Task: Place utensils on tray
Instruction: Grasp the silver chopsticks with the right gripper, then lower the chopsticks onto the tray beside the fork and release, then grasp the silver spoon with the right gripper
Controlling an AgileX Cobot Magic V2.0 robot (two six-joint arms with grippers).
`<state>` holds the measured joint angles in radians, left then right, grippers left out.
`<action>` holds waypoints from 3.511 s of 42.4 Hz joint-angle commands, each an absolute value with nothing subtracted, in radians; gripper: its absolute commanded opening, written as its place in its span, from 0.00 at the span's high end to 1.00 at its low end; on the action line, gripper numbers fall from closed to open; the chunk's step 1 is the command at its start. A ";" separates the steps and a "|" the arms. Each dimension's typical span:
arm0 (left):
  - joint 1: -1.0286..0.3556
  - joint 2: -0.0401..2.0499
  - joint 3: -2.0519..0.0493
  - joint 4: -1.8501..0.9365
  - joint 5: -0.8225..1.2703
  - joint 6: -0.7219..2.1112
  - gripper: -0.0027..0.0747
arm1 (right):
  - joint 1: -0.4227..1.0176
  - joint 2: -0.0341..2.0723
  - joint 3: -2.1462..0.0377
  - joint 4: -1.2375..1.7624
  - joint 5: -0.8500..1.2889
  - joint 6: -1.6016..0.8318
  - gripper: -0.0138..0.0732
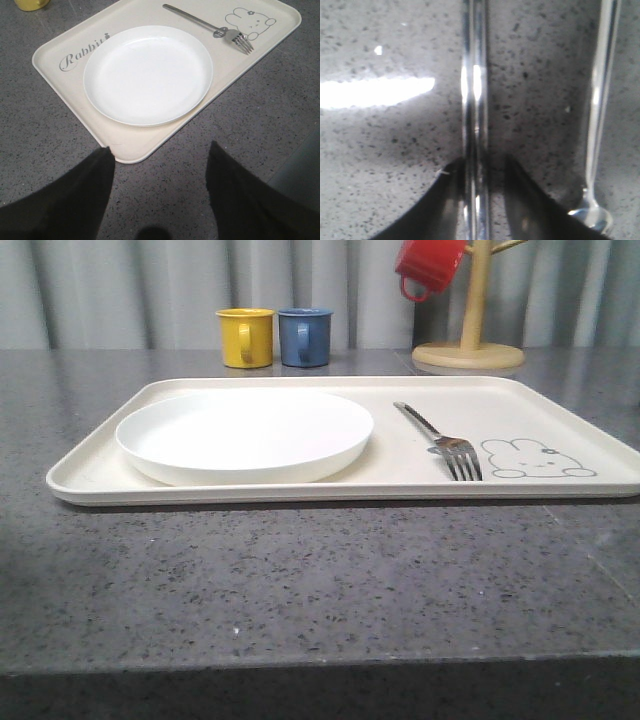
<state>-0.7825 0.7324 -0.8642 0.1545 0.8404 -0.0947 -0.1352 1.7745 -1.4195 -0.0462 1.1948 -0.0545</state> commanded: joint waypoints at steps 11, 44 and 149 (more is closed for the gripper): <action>-0.791 0.730 -0.890 0.157 0.776 -0.104 0.44 | -0.096 1.675 -1.449 0.069 1.207 -0.067 0.74; -0.791 0.730 -0.890 0.157 0.776 -0.104 0.44 | 0.162 1.718 -1.448 0.353 1.080 0.043 0.74; -0.791 0.734 -0.890 0.157 0.783 -0.104 0.44 | -0.201 1.641 -1.501 0.229 1.135 -0.239 0.83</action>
<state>-0.7825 0.7324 -0.8642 0.1527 0.8500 -0.0947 -0.2507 1.7278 -1.4512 0.1566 1.0997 -0.2131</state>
